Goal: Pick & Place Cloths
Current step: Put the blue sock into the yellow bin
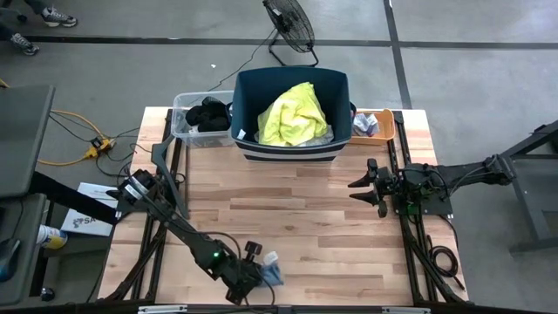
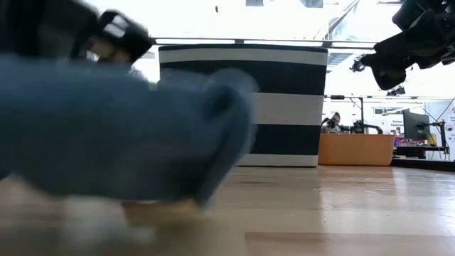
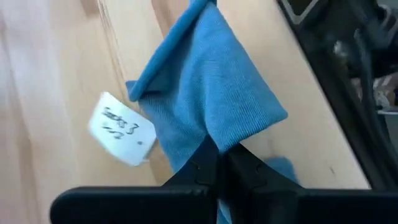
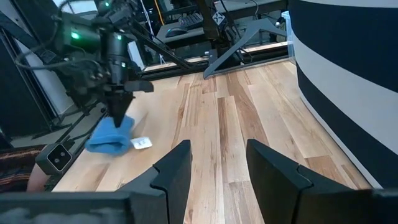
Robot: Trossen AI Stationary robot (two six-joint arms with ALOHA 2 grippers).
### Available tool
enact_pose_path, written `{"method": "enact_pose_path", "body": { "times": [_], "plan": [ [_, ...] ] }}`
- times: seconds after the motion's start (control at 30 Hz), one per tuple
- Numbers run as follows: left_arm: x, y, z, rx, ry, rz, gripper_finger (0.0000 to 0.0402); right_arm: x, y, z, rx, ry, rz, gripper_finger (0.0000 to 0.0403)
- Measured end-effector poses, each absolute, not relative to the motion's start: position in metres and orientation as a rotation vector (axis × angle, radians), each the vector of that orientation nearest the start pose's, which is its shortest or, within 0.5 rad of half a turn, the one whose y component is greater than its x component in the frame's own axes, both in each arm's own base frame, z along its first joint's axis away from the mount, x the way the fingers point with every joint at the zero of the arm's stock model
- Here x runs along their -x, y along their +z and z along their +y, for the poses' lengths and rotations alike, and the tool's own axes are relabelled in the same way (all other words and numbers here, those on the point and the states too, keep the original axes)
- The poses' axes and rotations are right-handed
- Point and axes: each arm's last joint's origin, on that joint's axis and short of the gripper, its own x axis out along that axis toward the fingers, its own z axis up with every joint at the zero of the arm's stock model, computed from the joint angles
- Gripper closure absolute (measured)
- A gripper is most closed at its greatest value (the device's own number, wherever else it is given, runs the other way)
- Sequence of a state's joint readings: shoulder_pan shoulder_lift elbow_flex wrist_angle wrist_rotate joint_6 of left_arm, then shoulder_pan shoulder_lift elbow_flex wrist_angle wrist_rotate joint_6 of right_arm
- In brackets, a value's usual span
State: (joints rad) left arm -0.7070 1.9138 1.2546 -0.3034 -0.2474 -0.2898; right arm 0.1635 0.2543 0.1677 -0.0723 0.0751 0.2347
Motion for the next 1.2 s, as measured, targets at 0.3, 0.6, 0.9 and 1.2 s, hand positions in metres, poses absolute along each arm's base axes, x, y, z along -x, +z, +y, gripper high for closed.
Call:
{"method": "enact_pose_path", "body": {
  "times": [0.3,0.6,0.9,1.2],
  "plan": [
    [-0.327,0.204,-0.248,-0.247,-0.228,0.778,0.0399,-0.108,0.193,0.016,-0.215,0.069,0.167,0.0257],
    [-0.358,0.228,-0.218,-0.319,-0.059,0.676,0.04,-0.108,0.193,0.016,-0.215,0.069,0.167,0.0257],
    [-0.393,0.245,-0.166,-0.243,0.084,0.627,0.04,-0.108,0.193,0.016,-0.215,0.069,0.167,0.0257],
    [-0.419,0.259,-0.126,-0.102,0.053,0.517,0.04,-0.108,0.193,0.016,-0.237,0.068,0.166,0.0257]
  ]
}}
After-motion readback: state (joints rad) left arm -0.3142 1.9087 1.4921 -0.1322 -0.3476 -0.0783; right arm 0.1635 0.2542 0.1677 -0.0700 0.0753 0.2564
